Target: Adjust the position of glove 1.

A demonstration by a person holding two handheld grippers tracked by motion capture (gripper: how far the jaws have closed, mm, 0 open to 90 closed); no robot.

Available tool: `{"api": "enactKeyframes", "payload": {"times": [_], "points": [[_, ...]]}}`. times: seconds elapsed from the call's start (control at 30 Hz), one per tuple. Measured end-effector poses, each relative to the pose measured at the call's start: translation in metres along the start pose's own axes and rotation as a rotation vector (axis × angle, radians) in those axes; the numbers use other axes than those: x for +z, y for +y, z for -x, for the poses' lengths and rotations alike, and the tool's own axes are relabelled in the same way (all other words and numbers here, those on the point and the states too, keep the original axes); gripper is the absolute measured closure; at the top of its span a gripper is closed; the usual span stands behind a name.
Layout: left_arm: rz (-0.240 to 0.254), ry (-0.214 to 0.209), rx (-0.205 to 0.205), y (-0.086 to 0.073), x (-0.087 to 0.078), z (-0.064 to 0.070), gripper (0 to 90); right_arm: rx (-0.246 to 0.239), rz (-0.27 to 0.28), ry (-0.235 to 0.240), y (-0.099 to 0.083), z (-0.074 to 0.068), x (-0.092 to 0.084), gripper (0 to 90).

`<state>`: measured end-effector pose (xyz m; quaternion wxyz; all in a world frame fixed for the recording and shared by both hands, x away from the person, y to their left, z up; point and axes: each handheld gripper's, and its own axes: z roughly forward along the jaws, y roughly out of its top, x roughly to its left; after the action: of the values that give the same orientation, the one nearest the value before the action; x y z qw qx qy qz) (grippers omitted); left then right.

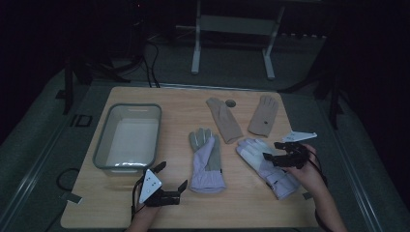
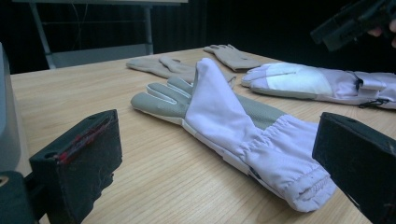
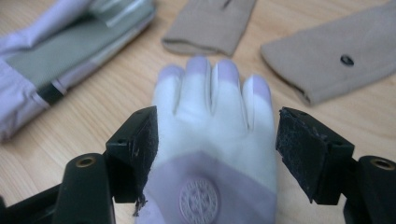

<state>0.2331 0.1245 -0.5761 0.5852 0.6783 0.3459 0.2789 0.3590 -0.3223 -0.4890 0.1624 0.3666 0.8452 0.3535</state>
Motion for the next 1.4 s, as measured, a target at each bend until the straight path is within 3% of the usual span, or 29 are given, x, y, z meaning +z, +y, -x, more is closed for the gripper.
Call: {"api": "enactKeyframes", "payload": {"times": [0.2,0.4,0.5,0.57,0.63,0.67,0.73,0.93,1.17,1.4], "points": [[-0.001,0.0,0.0,0.0,0.0,0.0,1.9,-0.061,-0.076,0.029,-0.019,0.001,0.015,34.3],[-0.002,0.0,-0.001,0.0,0.0,0.0,1.9,-0.077,-0.145,0.086,-0.031,0.006,0.027,44.0],[0.001,-0.001,0.0,0.0,0.0,0.0,1.9,-0.078,-0.152,0.088,-0.033,0.006,0.03,47.2],[0.0,0.0,0.001,0.0,0.0,0.0,1.9,-0.1,-0.147,0.075,-0.035,0.002,0.03,54.9],[0.0,0.0,0.001,0.0,0.0,0.0,1.9,-0.088,-0.137,0.069,-0.037,-0.001,0.029,61.9],[0.0,0.001,0.001,0.0,0.0,0.0,1.9,-0.08,-0.133,0.057,-0.039,-0.003,0.028,63.0],[0.001,0.001,0.002,0.0,0.0,0.0,1.9,-0.013,-0.131,0.034,-0.039,-0.006,0.027,68.2],[0.0,0.003,-0.004,0.0,0.0,0.0,1.9,0.079,-0.076,-0.057,-0.037,-0.02,0.017,79.0],[0.001,0.005,-0.006,0.0,0.0,0.0,1.9,0.161,-0.019,-0.171,-0.024,-0.039,-0.003,79.8],[-0.001,0.01,-0.004,0.0,0.0,0.0,1.9,0.242,-0.004,-0.3,-0.004,-0.058,-0.008,79.5]]}}
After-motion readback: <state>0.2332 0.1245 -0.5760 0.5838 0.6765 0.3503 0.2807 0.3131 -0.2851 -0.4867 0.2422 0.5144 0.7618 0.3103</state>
